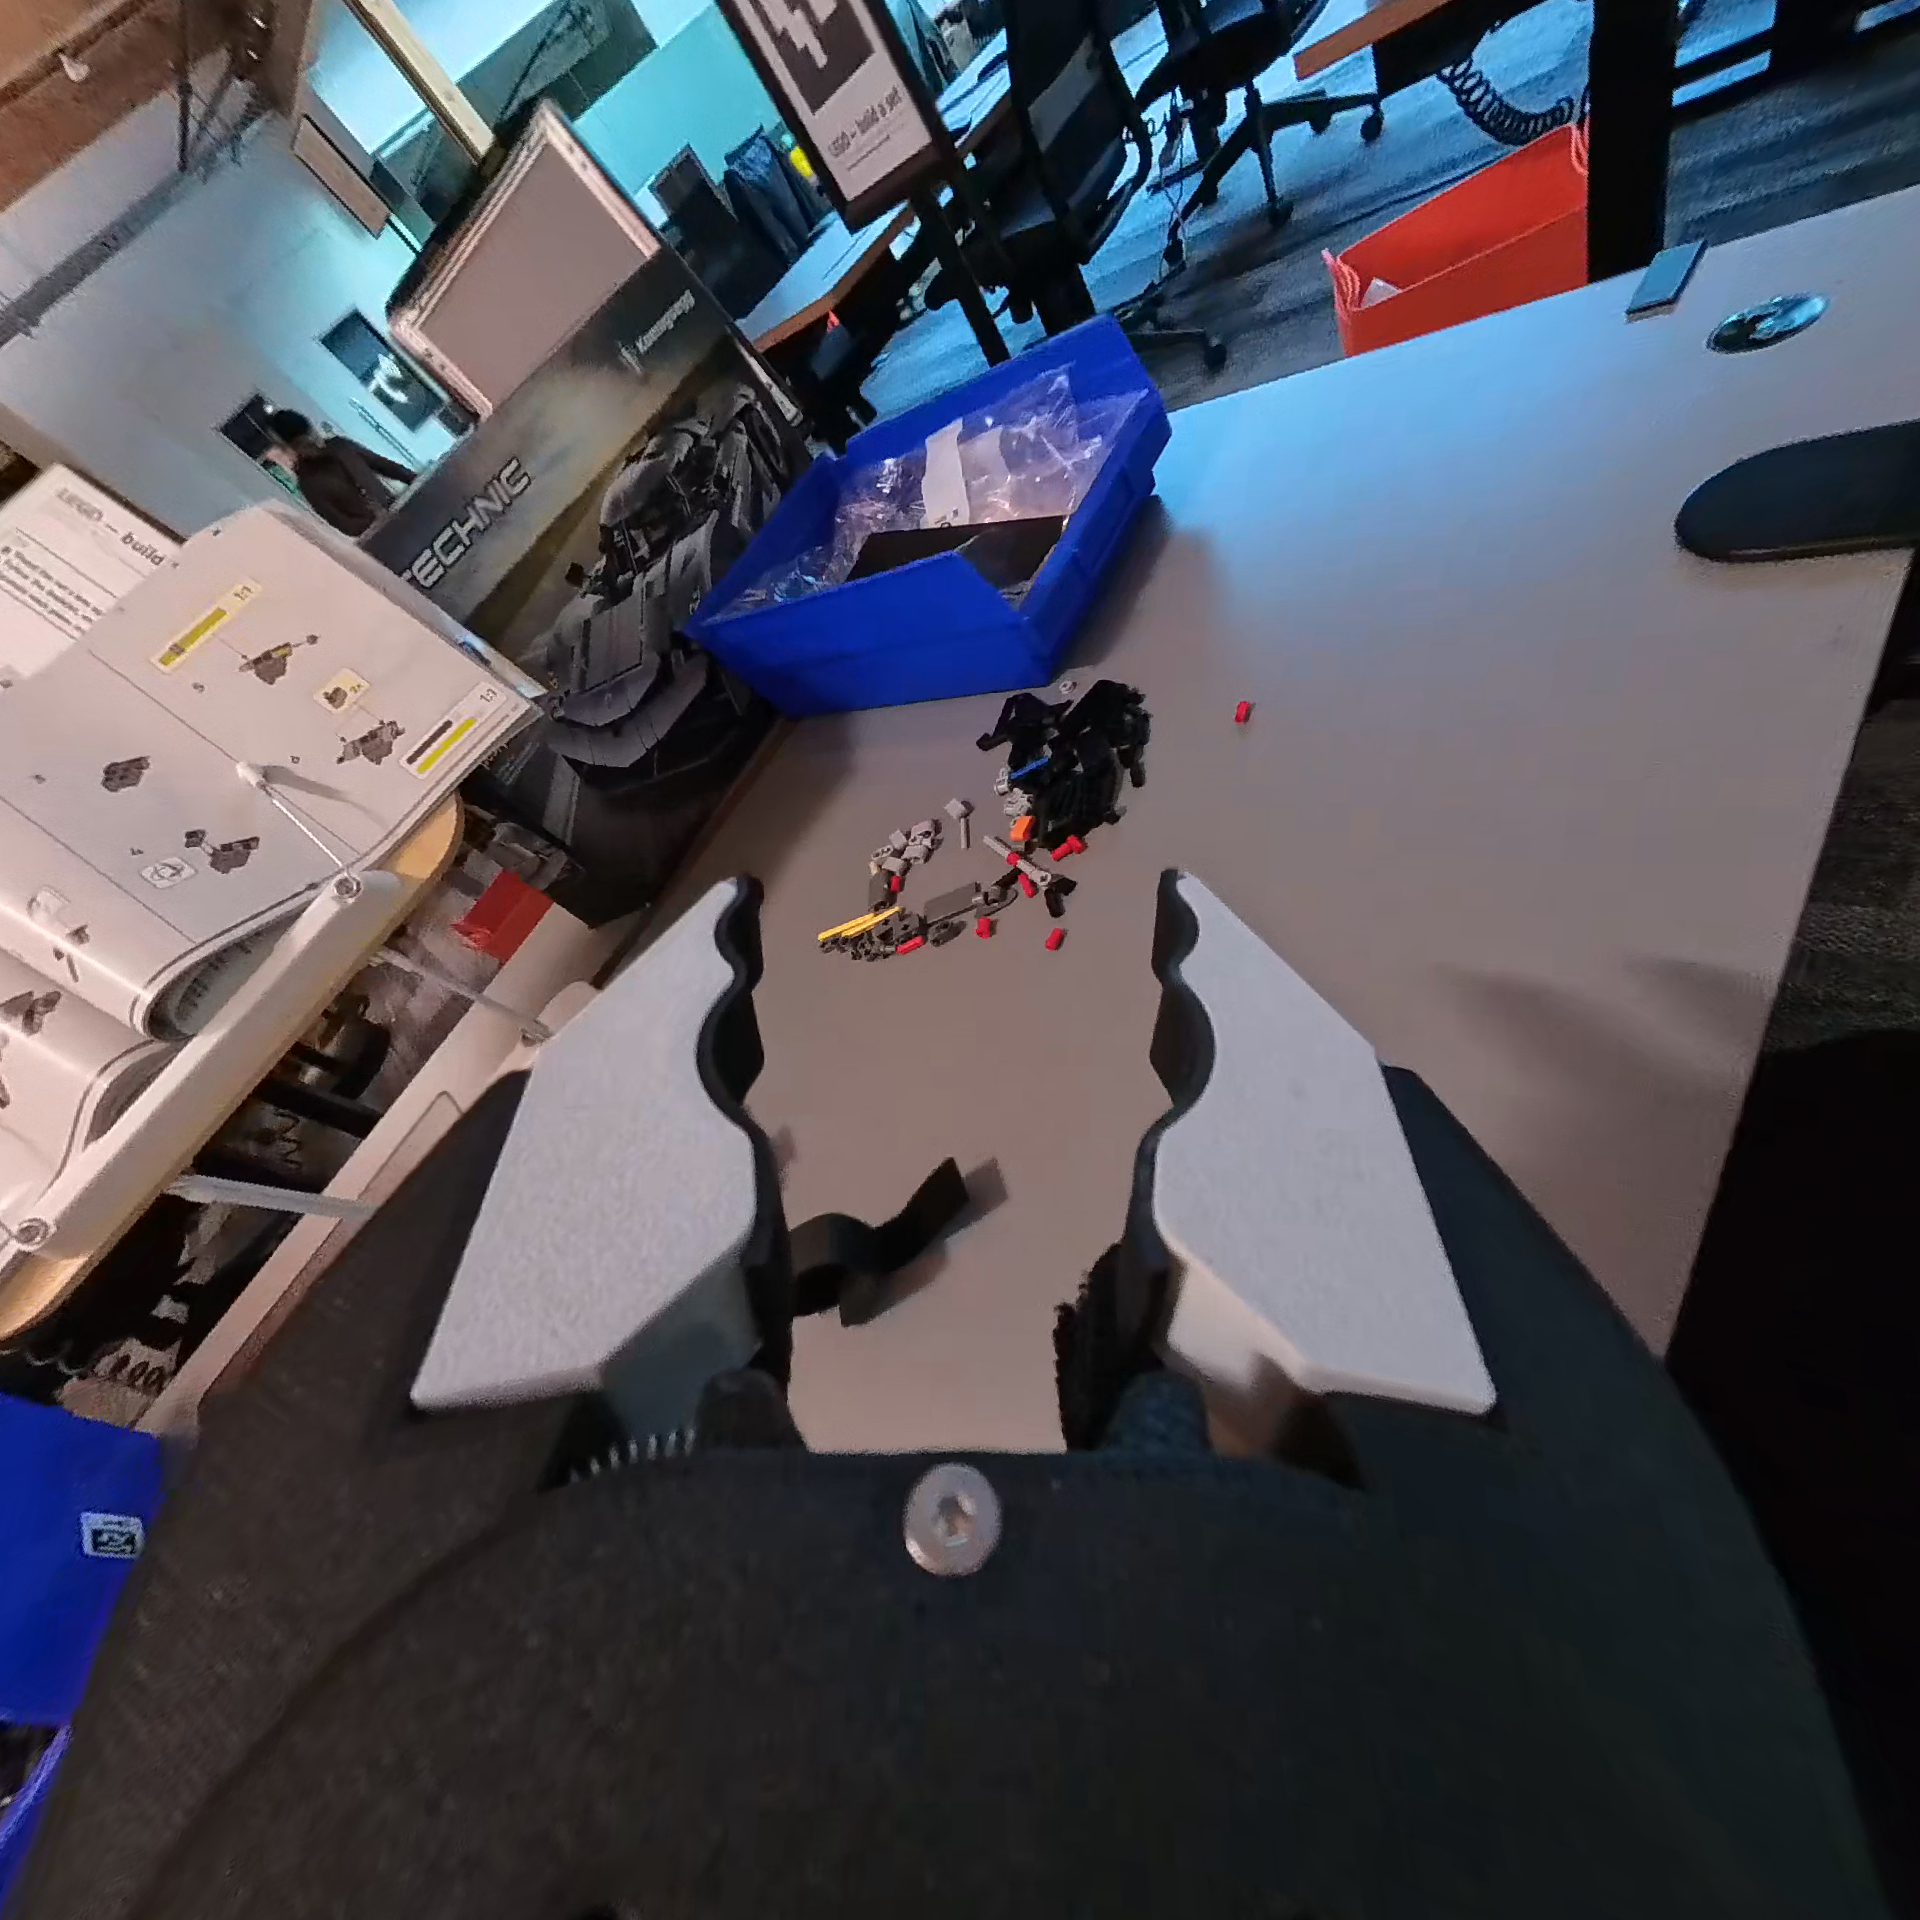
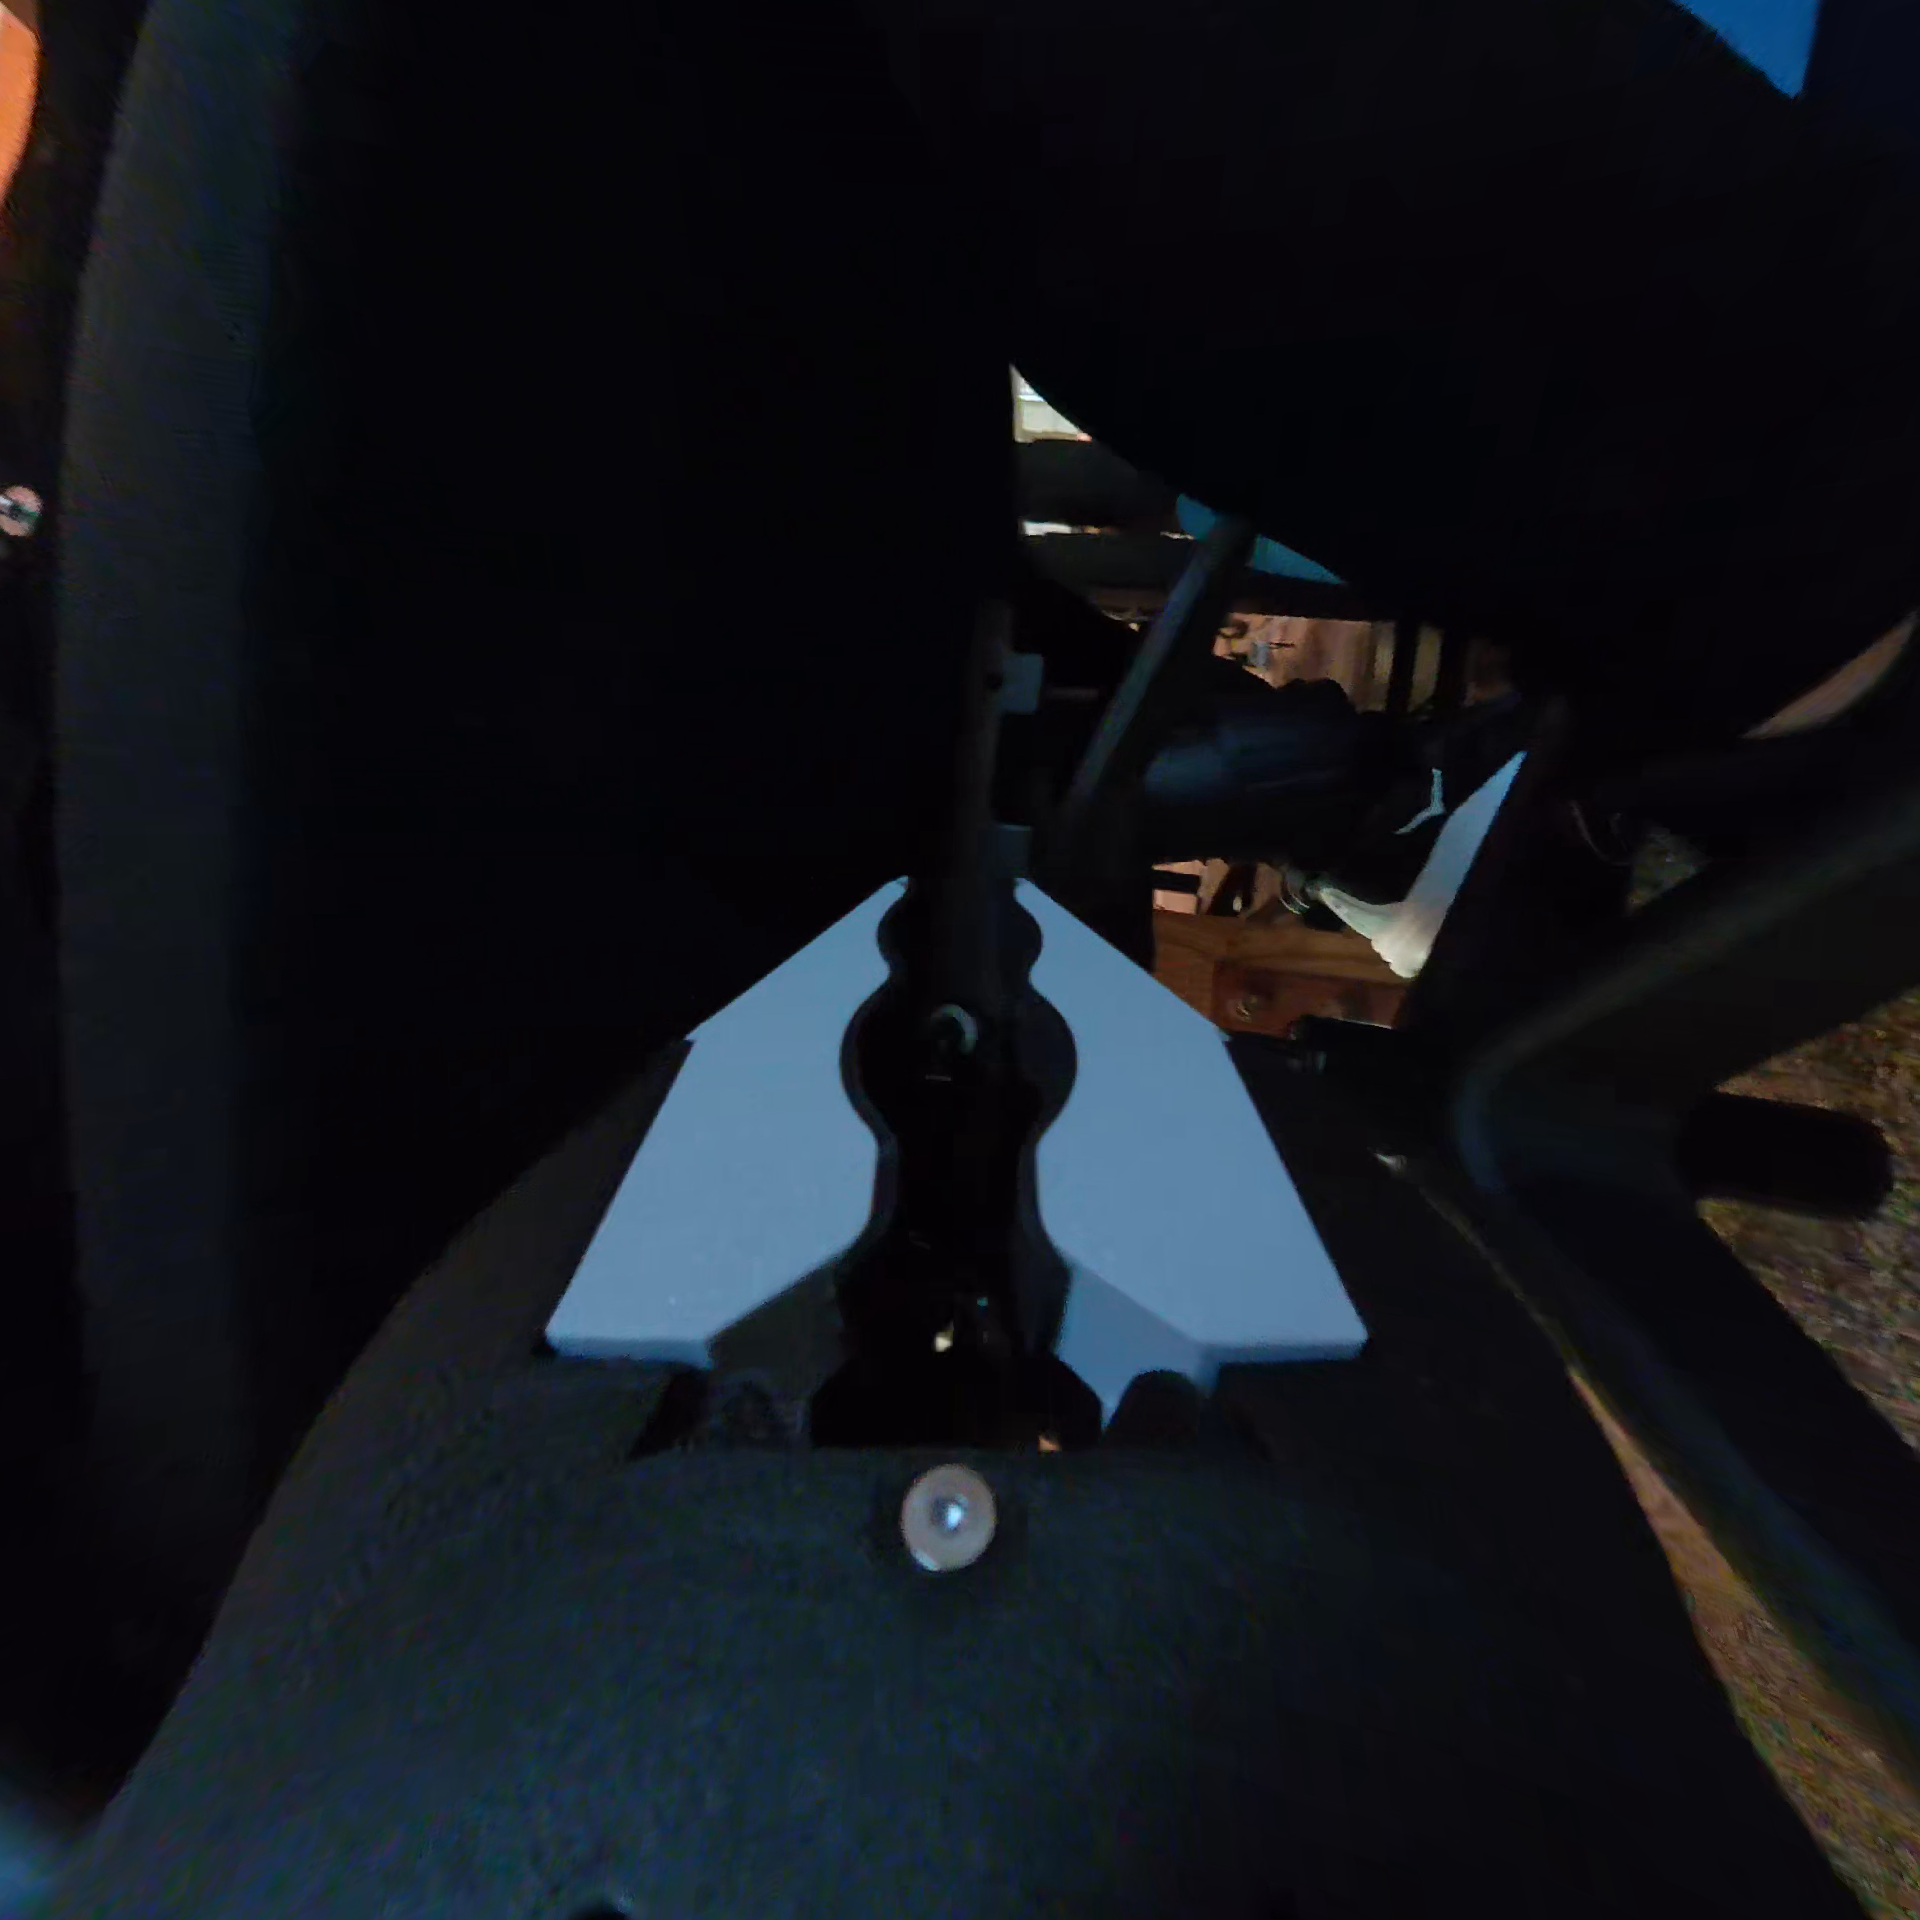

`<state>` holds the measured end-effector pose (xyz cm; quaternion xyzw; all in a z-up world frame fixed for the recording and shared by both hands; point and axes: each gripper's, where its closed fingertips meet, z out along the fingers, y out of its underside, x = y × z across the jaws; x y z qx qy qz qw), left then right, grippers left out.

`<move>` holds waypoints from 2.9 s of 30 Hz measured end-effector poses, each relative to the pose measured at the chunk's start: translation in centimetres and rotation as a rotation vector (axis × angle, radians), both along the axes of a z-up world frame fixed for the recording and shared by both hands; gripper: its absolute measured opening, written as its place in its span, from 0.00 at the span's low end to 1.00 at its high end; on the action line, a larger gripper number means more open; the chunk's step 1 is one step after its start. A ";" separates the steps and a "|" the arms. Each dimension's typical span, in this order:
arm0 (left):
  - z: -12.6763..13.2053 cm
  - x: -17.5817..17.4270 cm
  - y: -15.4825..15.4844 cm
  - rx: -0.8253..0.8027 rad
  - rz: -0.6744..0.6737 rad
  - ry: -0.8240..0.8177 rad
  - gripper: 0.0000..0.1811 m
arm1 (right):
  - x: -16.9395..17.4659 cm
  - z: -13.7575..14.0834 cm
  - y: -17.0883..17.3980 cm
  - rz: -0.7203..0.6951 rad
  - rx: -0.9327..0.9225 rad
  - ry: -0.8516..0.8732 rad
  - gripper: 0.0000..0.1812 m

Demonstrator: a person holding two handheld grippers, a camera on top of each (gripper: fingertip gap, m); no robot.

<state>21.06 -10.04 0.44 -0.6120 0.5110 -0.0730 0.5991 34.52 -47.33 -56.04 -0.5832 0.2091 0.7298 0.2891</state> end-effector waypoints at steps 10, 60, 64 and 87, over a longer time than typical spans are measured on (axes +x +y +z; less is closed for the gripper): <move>-2.5 -3.7 2.8 -0.048 0.070 -0.029 0.41 | -1.0 -0.2 -0.1 0.047 -0.171 0.044 0.13; -14.5 -19.7 14.2 -0.036 0.287 0.252 0.35 | -5.6 -1.6 -3.3 0.774 -0.724 -0.080 0.00; -14.5 -19.7 14.3 -0.029 0.302 0.254 0.34 | -5.9 -0.9 -3.4 0.834 -0.770 0.012 0.00; -15.2 -22.7 16.5 0.049 0.566 0.393 0.12 | -5.5 0.2 -3.7 1.051 -0.859 -0.040 0.00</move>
